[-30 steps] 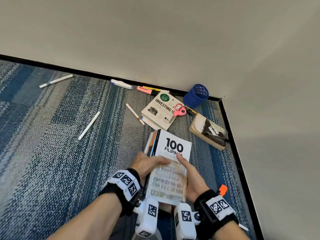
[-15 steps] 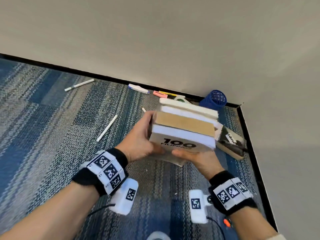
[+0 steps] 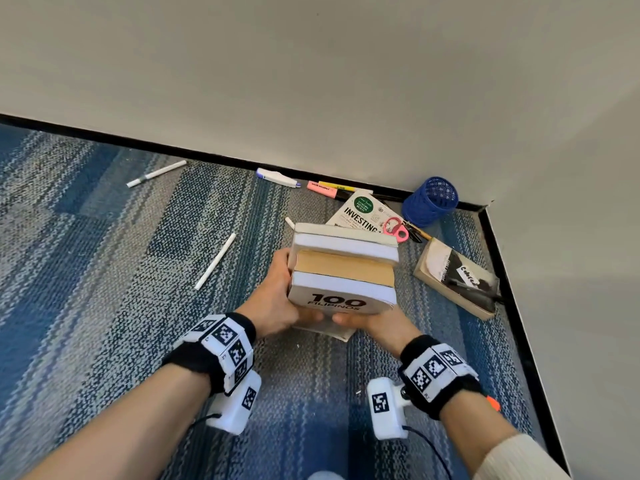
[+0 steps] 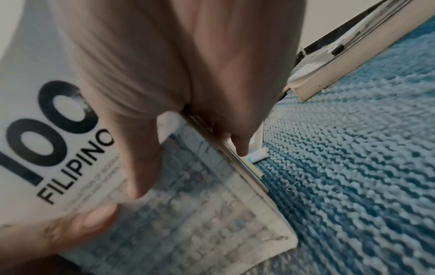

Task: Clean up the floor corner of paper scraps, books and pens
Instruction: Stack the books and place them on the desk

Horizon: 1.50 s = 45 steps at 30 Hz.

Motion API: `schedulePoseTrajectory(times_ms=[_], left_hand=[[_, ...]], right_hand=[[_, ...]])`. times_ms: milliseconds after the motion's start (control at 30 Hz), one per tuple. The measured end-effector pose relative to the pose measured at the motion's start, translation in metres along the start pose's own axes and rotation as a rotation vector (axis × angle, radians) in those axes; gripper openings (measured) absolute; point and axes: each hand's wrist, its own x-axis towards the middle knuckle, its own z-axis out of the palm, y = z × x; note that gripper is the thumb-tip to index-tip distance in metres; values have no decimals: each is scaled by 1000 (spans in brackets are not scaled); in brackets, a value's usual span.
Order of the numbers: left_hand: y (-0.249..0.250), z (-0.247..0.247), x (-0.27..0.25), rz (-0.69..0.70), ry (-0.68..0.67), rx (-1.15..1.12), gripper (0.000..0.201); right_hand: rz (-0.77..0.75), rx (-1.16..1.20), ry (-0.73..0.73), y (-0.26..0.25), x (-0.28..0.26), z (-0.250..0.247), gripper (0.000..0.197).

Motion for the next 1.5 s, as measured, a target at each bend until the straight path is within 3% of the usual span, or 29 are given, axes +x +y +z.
schedulePoseTrajectory(times_ms=[133,300,400,500,567,667,800,900,967,1067,1200,1300,1400,1500], left_hand=[[1,-2,3,26,44,70,99],[6,-10,-2,26,33,104,101],[9,-16,-6,-101,38,74,97],[5,-18,-12,-301,-53,67,84],[-9,-16,-18,-429,-53,130,90],[-31,-12,-24,-542,47,268,117],[-37,-10,-24,-514,50,395,105],[-36,-11,-19,-541,75,479,103],[-34,-11,-12,-552,97,664,106],[-35,-14,0,-519,106,837,116],[-46,-23,9,-564,63,537,122],[-45,-25,13,-573,59,515,128],[-45,-26,15,-565,48,512,123],[-41,-27,12,-574,39,495,116]], right_hand=[[-7,-82,-5,1,6,-2,49],[-126,-68,6,-1,5,-6,55],[-69,82,-17,-2,-2,-3,68],[86,99,-118,-1,-10,5,48],[185,-8,-172,7,-12,15,47],[254,-194,-172,21,-10,29,65],[221,-426,-191,26,-6,28,75],[215,-762,-213,14,8,8,86],[216,-869,-79,1,26,-9,86],[254,-788,224,-8,65,-34,65],[398,-436,362,2,113,-44,53],[452,-250,404,11,132,-43,46],[520,-219,378,1,135,-38,43],[588,-132,335,-12,133,-34,27]])
